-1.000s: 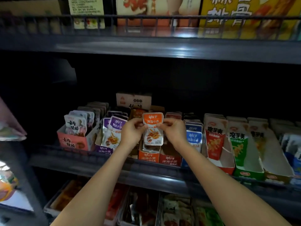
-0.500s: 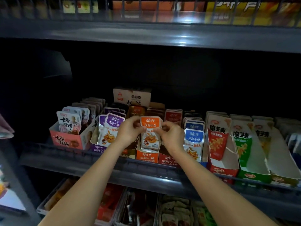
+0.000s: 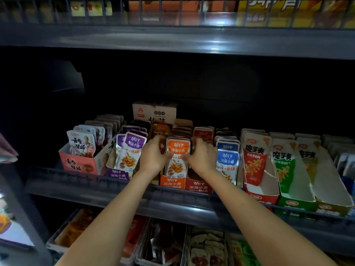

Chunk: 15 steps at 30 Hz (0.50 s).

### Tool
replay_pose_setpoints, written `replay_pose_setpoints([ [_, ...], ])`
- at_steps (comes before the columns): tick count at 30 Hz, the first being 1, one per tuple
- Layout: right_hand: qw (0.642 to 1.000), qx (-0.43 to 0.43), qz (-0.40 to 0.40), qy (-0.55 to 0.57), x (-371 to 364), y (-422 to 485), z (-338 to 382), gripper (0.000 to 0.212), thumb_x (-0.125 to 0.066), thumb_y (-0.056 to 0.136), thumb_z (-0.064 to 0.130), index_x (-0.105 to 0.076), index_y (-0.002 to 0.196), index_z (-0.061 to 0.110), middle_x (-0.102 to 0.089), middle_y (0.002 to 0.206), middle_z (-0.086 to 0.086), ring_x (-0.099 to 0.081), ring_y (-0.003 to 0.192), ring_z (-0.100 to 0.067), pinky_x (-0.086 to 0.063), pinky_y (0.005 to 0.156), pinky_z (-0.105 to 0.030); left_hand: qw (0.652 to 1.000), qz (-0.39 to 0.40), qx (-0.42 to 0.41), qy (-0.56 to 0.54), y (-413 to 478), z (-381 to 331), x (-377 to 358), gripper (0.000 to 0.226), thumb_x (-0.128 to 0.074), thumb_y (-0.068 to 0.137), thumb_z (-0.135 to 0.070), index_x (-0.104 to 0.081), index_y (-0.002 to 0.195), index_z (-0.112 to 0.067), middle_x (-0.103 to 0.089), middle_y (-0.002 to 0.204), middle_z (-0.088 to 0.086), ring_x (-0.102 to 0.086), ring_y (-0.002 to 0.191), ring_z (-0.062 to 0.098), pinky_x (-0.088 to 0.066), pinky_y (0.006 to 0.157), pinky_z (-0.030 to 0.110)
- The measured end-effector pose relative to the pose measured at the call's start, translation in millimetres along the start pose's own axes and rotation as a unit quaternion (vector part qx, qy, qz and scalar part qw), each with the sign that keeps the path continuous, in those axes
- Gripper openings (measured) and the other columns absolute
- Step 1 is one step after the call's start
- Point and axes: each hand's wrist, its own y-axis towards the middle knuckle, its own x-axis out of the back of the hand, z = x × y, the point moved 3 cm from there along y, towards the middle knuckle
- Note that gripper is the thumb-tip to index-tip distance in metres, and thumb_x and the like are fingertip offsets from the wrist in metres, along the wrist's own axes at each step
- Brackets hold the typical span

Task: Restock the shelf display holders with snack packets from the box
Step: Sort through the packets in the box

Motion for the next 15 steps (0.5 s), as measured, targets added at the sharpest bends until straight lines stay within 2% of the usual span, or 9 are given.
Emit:
replay_pose_setpoints([
  [5,1.0,0.006,0.008,0.018,11.6,-8.4,0.9,0.057,-0.072,0.079,0.038,-0.047,0.128,0.02,-0.059,0.124,-0.002,-0.05,0.117,-0.023,-0.036,0.102,-0.038,1.0,0.013,0.01,0.004,-5.3,2.3,5.3,0.052,-0.076,0.078,-0.027,-0.053,0.123,-0.016,-0.062,0.119,0.003,-0.058,0.109,0.02,-0.043,0.082,0.025],
  [10,0.992,0.047,-0.028,0.114,40.6,-41.6,-10.0,0.048,-0.071,0.08,0.038,-0.055,0.121,0.02,-0.063,0.11,0.002,-0.056,0.104,-0.018,-0.046,0.093,-0.041,1.0,0.003,-0.007,-0.013,-33.9,-13.6,21.4,0.032,-0.068,0.086,-0.03,-0.06,0.113,-0.016,-0.061,0.109,-0.002,-0.057,0.1,0.015,-0.043,0.078,0.026],
  [13,0.979,0.069,0.001,0.192,68.7,-89.5,-26.7,0.031,-0.07,0.083,0.024,-0.061,0.112,0.016,-0.061,0.099,0.008,-0.057,0.091,-0.009,-0.049,0.085,-0.03,0.995,0.047,-0.01,-0.091,-73.1,-25.8,25.6,0.008,-0.064,0.089,-0.023,-0.065,0.096,-0.019,-0.066,0.092,-0.003,-0.061,0.087,0.012,-0.047,0.075,0.026],
  [15,0.97,0.056,0.048,0.231,82.6,-131.3,-47.8,0.023,-0.07,0.084,0.019,-0.061,0.105,0.021,-0.06,0.09,0.01,-0.057,0.08,-0.007,-0.049,0.076,-0.022,0.989,0.086,-0.018,-0.118,-110.3,-36.1,22.1,0.003,-0.063,0.089,-0.018,-0.065,0.088,-0.019,-0.066,0.084,-0.007,-0.06,0.081,0.008,-0.046,0.073,0.02],
])
